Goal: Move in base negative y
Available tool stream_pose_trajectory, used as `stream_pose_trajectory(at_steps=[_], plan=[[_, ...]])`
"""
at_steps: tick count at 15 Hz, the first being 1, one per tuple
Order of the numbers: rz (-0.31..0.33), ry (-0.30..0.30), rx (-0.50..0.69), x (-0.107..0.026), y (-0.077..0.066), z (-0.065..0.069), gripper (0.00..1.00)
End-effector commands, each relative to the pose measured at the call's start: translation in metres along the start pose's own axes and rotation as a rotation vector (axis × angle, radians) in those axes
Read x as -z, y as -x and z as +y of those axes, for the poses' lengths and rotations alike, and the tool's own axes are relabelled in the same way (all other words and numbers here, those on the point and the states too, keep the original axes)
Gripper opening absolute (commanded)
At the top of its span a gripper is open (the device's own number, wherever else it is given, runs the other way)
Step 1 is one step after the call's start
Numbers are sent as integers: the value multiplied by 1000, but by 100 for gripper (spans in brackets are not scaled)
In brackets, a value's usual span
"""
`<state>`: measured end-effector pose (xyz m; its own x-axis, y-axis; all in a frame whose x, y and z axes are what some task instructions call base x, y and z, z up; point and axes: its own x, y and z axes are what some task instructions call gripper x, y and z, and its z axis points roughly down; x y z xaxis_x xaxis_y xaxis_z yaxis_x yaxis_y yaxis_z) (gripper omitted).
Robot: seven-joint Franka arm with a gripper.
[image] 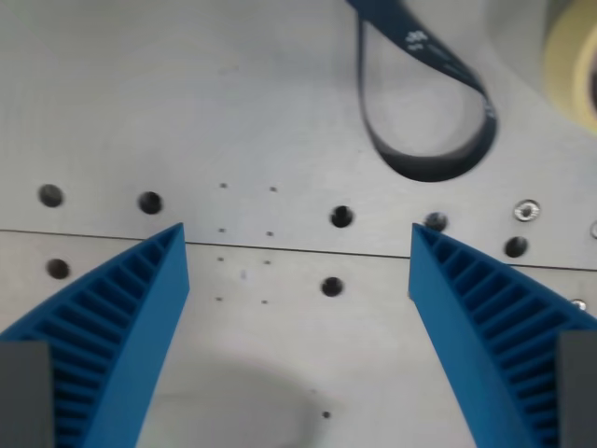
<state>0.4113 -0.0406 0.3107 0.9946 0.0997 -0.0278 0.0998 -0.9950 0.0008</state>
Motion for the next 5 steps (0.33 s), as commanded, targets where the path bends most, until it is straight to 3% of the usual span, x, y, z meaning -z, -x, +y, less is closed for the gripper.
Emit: stream_pose_trajectory(at_steps=[1, 5], plan=[[22, 5, 18, 2, 9, 13, 100], [22, 5, 18, 2, 13, 33, 100]])
